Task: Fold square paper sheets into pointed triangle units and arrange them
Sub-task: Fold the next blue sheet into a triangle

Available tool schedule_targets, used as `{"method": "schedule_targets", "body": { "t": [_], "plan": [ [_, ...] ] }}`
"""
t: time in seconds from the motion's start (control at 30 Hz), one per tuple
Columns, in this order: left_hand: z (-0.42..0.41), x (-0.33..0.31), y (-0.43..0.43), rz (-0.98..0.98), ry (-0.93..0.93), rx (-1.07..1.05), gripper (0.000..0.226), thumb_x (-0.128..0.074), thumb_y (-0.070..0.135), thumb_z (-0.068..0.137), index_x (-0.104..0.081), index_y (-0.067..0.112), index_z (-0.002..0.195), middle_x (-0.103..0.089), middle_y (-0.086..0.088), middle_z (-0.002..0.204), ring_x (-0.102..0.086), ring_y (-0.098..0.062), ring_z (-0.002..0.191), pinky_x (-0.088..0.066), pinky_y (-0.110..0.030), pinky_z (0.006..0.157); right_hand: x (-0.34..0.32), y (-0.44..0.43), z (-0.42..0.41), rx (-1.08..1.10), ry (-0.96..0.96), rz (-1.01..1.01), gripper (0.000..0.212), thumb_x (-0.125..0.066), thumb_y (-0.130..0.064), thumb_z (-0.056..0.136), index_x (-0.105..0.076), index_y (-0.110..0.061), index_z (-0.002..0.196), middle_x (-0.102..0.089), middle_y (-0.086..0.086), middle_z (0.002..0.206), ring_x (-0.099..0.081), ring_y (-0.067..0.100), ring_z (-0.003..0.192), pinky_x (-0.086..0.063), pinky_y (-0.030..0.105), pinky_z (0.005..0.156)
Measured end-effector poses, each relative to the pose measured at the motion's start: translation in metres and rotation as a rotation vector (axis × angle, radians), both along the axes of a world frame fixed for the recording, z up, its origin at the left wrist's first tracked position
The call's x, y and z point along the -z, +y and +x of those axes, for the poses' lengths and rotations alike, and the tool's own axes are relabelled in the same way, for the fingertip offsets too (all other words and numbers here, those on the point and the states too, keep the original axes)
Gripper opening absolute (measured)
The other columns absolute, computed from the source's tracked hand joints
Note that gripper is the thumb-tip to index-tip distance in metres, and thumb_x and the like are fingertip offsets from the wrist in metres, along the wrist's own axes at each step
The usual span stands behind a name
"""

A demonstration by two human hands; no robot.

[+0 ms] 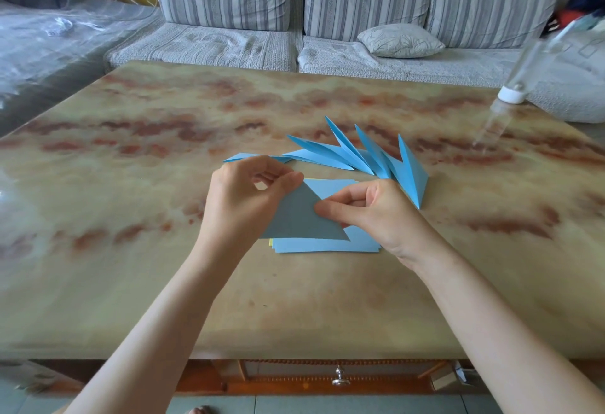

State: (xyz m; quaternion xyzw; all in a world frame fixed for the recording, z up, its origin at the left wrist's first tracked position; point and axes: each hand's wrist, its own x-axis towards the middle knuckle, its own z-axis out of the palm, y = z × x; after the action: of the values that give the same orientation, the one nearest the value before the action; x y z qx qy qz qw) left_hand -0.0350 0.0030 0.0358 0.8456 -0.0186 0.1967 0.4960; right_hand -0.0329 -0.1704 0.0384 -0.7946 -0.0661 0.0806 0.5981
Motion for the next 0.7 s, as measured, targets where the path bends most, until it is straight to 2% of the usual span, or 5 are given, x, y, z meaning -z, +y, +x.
{"method": "schedule_targets", "body": {
  "t": [0.2, 0.43, 0.53, 0.63, 0.7],
  "plan": [
    [0.001, 0.002, -0.001, 0.033, 0.017, -0.019, 0.015, -0.072, 0.027, 0.081, -0.065, 0.033, 0.069, -0.066, 0.016, 0.072, -0.059, 0.001, 0.073, -0.042, -0.013, 0.071, 0.001, -0.004, 0.002, -0.022, 0.026, -0.002, 0.007, -0.076, -0.017, 0.079, -0.074, -0.011, 0.075, -0.073, -0.001, 0.075, -0.061, 0.007, 0.069, -0.049, 0.014, 0.067],
    [0.001, 0.005, -0.003, 0.056, 0.041, -0.029, 0.008, -0.071, 0.031, 0.081, -0.068, 0.029, 0.074, -0.065, 0.015, 0.073, -0.060, -0.004, 0.077, -0.043, -0.020, 0.073, 0.003, -0.008, 0.005, -0.052, 0.003, -0.078, 0.014, -0.077, -0.019, 0.078, -0.074, -0.005, 0.080, -0.073, 0.015, 0.082, -0.060, 0.010, 0.069, -0.048, 0.014, 0.068],
    [0.001, 0.004, -0.002, 0.055, 0.030, -0.034, 0.008, -0.070, 0.029, 0.082, -0.067, 0.029, 0.074, -0.065, 0.014, 0.075, -0.059, -0.004, 0.077, -0.043, -0.019, 0.072, 0.002, -0.011, 0.007, -0.086, 0.026, -0.056, 0.009, -0.076, -0.016, 0.078, -0.075, -0.007, 0.079, -0.073, 0.005, 0.073, -0.060, 0.006, 0.066, -0.048, 0.012, 0.066],
    [0.005, 0.003, 0.002, 0.034, 0.018, -0.059, 0.008, -0.070, 0.026, 0.082, -0.067, 0.027, 0.075, -0.066, 0.013, 0.075, -0.060, -0.009, 0.078, -0.045, -0.021, 0.074, 0.003, -0.012, 0.003, -0.135, 0.018, -0.052, 0.011, -0.074, -0.014, 0.080, -0.074, -0.003, 0.082, -0.075, 0.006, 0.079, -0.062, 0.005, 0.067, -0.048, 0.013, 0.071],
    [0.005, 0.003, 0.003, 0.041, 0.022, -0.057, 0.008, -0.070, 0.027, 0.083, -0.067, 0.028, 0.076, -0.066, 0.012, 0.076, -0.060, -0.009, 0.079, -0.044, -0.020, 0.074, 0.004, -0.013, 0.003, -0.117, 0.003, -0.077, 0.016, -0.076, -0.018, 0.079, -0.075, -0.003, 0.082, -0.075, 0.011, 0.082, -0.060, 0.008, 0.070, -0.046, 0.020, 0.078]
  ]
}}
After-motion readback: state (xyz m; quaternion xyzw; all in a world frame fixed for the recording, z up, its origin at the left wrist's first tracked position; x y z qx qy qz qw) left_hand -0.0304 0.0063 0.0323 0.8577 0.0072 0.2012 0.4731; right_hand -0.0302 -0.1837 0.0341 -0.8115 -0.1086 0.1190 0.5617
